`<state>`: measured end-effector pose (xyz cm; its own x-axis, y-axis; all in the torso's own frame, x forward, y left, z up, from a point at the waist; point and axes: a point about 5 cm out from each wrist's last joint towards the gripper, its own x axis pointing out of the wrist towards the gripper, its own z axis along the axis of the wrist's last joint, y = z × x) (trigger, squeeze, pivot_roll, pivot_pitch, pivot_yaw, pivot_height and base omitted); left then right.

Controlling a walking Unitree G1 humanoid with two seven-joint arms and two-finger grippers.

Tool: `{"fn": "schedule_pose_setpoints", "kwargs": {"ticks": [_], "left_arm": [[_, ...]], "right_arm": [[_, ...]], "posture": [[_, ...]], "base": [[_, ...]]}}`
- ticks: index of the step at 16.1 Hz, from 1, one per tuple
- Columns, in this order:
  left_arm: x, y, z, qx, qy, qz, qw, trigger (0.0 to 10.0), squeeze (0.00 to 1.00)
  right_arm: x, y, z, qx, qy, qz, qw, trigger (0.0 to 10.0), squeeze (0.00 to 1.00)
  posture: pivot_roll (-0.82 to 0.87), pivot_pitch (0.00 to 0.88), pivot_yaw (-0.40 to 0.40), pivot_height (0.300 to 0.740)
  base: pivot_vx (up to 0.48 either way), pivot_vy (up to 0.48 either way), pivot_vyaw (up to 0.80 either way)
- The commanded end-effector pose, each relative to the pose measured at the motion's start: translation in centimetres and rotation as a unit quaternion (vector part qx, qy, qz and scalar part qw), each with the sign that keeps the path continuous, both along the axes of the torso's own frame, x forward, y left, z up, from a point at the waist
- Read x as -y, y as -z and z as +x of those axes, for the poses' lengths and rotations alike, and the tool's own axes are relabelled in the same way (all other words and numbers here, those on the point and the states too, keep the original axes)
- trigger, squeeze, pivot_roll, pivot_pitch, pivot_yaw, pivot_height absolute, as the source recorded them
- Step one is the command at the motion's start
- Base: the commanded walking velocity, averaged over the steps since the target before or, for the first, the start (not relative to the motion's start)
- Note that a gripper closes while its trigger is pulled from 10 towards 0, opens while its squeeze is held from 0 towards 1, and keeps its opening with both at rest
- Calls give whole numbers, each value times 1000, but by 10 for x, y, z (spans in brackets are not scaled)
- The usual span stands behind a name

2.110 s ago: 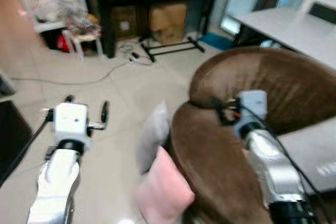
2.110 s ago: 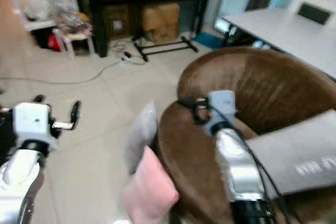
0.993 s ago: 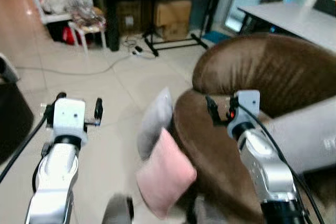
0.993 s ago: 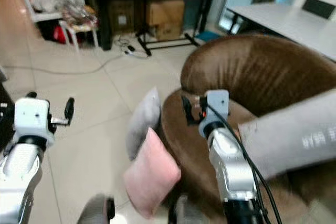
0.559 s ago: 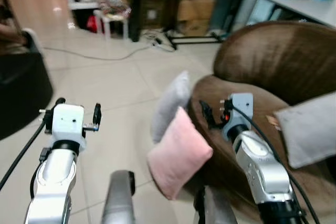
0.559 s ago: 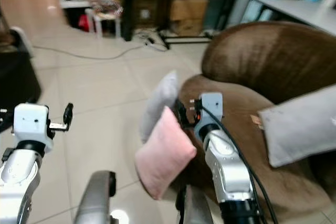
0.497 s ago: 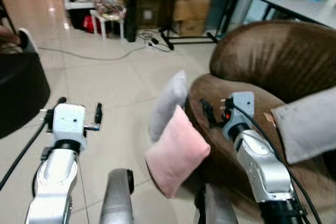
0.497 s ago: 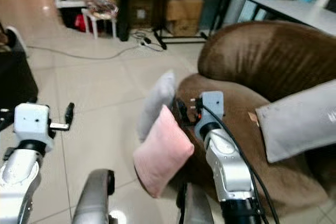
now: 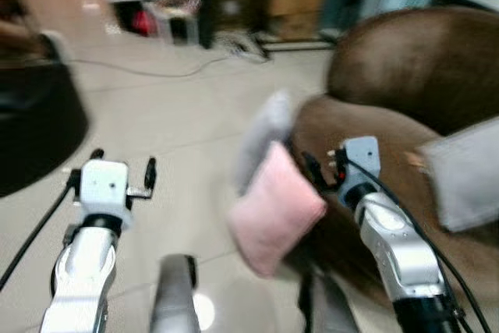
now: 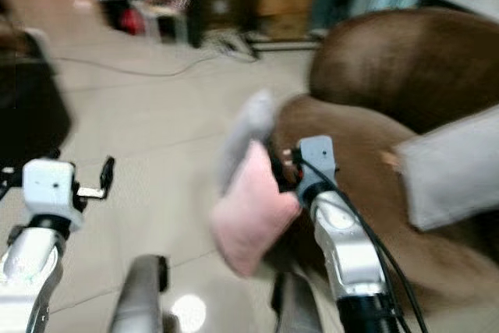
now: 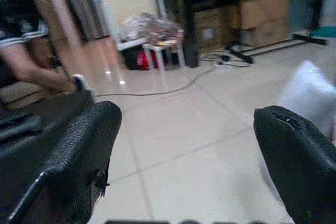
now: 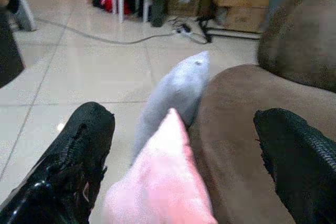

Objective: Move the pillow to the sofa from floor

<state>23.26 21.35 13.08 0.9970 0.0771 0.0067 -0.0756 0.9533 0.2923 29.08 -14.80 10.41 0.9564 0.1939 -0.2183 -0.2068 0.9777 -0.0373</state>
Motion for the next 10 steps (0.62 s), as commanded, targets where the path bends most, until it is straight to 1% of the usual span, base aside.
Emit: {"fn": "schedule_pose_setpoints", "kwargs": {"ticks": [1,2,5,10], "left_arm": [[-3,-4,-1,6,1,14,1000,10000,506],[-4,-4,-2,5,1,18,1000,10000,506],[-10,-4,-4,3,-2,24,1000,10000,506],[-13,-7,0,4,3,29,1000,10000,510]], "right_arm": [[-5,-8,3,14,-9,6,1000,10000,0],[-5,-7,3,13,-9,4,1000,10000,0],[-1,-3,4,5,1,4,1000,10000,0],[0,0,4,1,14,7,1000,10000,0]], "posture": [[28,0,-108,545],[28,0,-108,545],[23,0,-96,545],[11,0,-78,545]], "base": [[300,0,800],[296,0,800],[298,0,0],[299,0,0]]}}
